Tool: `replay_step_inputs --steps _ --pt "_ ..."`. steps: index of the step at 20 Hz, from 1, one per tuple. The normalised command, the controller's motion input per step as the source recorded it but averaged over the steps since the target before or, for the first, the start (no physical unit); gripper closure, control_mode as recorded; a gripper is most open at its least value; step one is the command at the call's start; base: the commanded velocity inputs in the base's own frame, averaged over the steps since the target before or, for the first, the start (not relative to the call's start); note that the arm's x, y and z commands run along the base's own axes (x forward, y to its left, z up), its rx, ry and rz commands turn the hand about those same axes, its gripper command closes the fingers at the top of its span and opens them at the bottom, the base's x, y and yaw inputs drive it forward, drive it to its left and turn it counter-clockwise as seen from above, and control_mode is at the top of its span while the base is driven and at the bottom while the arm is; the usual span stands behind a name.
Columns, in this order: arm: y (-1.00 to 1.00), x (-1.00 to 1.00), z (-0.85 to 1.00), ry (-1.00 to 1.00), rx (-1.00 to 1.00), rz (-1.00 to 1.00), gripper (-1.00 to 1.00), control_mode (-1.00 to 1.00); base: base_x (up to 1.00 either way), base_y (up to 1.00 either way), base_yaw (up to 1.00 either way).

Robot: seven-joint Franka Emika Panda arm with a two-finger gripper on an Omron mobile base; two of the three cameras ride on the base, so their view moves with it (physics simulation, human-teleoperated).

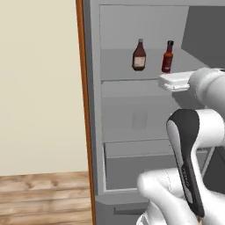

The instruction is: Place the condiment bottle and ketchup from the counter to the top shelf of the fridge. If the existing items in the fridge are on the top shelf, move them to other shelves.

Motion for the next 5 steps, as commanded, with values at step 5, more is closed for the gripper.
replay_step_inputs --steps 5 --pt "0.11 -1.0 0.25 -0.08 0.0 0.0 -1.0 -1.0 0.0 0.0 0.0"
